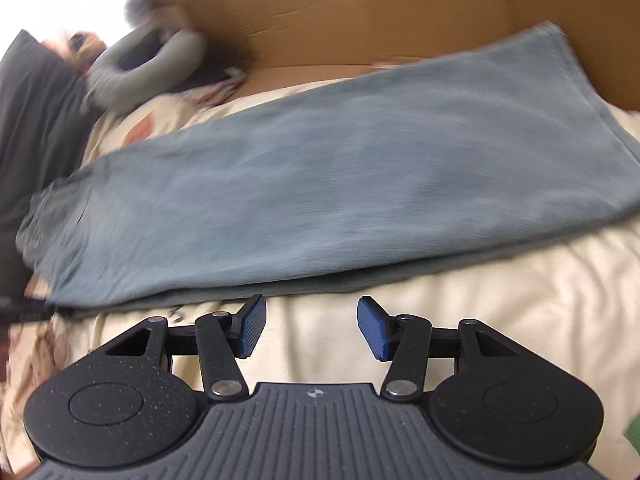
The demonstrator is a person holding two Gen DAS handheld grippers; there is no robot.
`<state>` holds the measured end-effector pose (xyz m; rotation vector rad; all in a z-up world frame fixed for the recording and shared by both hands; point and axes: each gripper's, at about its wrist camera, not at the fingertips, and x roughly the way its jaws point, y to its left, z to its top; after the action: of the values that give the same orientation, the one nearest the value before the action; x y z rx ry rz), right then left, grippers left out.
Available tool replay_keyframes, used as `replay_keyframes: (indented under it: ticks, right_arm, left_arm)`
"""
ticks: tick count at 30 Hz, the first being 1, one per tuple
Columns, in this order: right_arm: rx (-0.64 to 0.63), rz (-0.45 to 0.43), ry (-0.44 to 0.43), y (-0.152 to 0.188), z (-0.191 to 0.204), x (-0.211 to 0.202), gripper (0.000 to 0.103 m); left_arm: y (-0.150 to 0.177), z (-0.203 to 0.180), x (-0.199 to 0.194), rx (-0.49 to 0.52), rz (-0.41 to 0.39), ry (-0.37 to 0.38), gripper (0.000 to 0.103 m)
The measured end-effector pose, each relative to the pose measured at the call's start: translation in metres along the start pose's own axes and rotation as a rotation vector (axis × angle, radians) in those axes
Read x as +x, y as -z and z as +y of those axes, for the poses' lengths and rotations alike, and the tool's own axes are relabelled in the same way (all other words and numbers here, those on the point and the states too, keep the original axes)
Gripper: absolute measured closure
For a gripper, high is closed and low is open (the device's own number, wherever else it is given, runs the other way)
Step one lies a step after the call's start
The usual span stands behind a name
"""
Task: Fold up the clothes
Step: 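Grasp the jeans leg hem with the right gripper while the left grasps the seat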
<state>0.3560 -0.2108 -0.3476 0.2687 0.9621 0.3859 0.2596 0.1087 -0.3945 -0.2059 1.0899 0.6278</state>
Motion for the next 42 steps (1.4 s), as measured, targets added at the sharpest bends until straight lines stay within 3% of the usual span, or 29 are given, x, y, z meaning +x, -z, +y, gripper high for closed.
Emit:
replay_keyframes:
  ticks: [4,11,19,25,28,30,37,42]
  right_arm:
    - [0.111,-0.042,0.026,0.0,-0.033,-0.014,0.045]
    - [0.333,-0.149,0.055,0.003,-0.088,-0.03,0.045]
    - [0.552,-0.26,0.027,0.012,-0.131,-0.027,0.045]
    - [0.643,-0.328,0.007,0.012,-0.155,-0.022,0.051]
    - [0.669,-0.353,0.009,0.012,-0.165,-0.02,0.062]
    - [0.673,-0.37,0.047,0.011,-0.169,-0.02,0.076]
    - [0.697,-0.43,0.063,0.007,-0.181,-0.015,0.077]
    - [0.681,-0.466,0.079,-0.001,-0.188,-0.014,0.075]
  left_arm:
    - [-0.002,0.003,-0.004,-0.02,0.026,0.02,0.081]
    - [-0.005,0.006,0.001,-0.062,0.057,0.032,0.082]
    - [-0.003,0.013,0.008,-0.117,0.066,0.061,0.074]
    - [-0.004,0.013,0.009,-0.11,0.065,0.052,0.069]
    - [-0.004,0.014,0.009,-0.104,0.064,0.051,0.068]
    - [-0.003,0.014,0.009,-0.099,0.064,0.048,0.065]
    - [-0.007,0.014,0.011,-0.065,0.077,0.041,0.055]
    - [-0.008,0.014,0.011,-0.053,0.078,0.033,0.054]
